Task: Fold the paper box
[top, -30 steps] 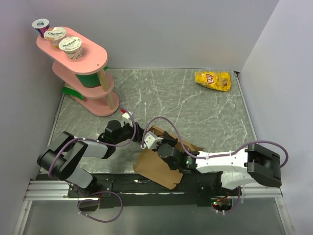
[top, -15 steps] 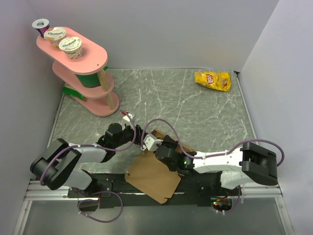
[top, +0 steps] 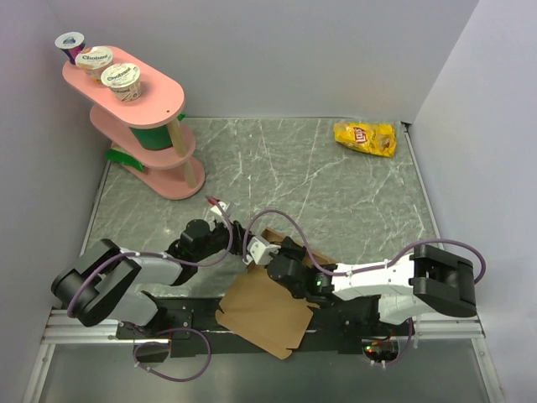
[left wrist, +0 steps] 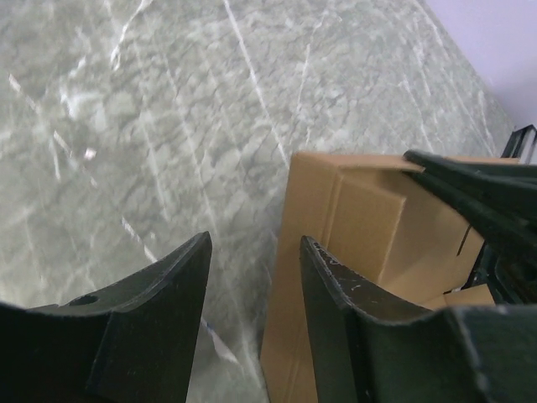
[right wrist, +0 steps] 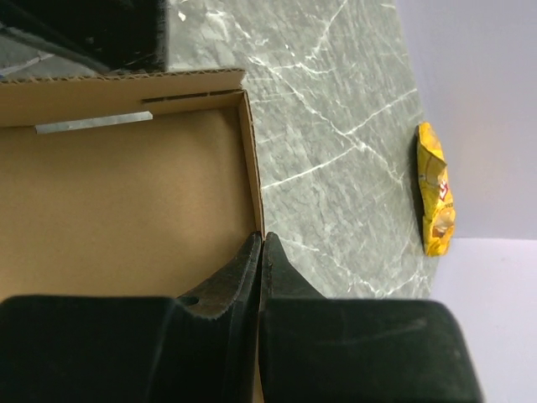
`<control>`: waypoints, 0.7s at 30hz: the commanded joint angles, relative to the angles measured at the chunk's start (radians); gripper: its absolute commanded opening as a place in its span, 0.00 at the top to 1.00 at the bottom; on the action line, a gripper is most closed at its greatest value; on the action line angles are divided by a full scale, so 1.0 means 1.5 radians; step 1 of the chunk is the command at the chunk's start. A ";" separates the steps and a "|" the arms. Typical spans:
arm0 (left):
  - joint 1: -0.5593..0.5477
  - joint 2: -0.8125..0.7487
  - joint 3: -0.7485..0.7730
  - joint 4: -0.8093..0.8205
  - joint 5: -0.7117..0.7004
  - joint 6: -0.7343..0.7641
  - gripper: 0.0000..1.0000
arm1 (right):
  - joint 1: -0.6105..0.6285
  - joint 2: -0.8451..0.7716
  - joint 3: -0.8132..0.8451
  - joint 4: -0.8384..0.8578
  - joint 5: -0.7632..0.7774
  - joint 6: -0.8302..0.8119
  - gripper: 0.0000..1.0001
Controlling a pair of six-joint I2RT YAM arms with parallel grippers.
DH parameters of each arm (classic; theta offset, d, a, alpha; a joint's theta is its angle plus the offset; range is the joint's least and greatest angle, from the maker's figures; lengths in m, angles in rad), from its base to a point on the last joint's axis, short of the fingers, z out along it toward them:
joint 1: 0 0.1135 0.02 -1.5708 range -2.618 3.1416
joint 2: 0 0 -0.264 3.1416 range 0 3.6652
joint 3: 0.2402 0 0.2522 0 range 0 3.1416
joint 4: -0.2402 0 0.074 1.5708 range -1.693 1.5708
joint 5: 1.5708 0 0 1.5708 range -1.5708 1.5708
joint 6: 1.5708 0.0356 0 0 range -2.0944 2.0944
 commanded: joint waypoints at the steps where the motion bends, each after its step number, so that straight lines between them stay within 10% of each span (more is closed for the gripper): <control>1: -0.023 -0.026 -0.028 0.042 -0.019 -0.025 0.46 | 0.018 -0.011 -0.013 0.118 0.058 -0.038 1.00; 9: -0.029 -0.058 -0.071 0.086 -0.013 -0.047 0.42 | 0.033 0.004 -0.034 0.274 0.099 -0.158 1.00; 21: -0.033 -0.076 -0.104 0.129 0.028 -0.056 0.37 | 0.033 0.000 -0.023 0.217 0.081 -0.116 1.00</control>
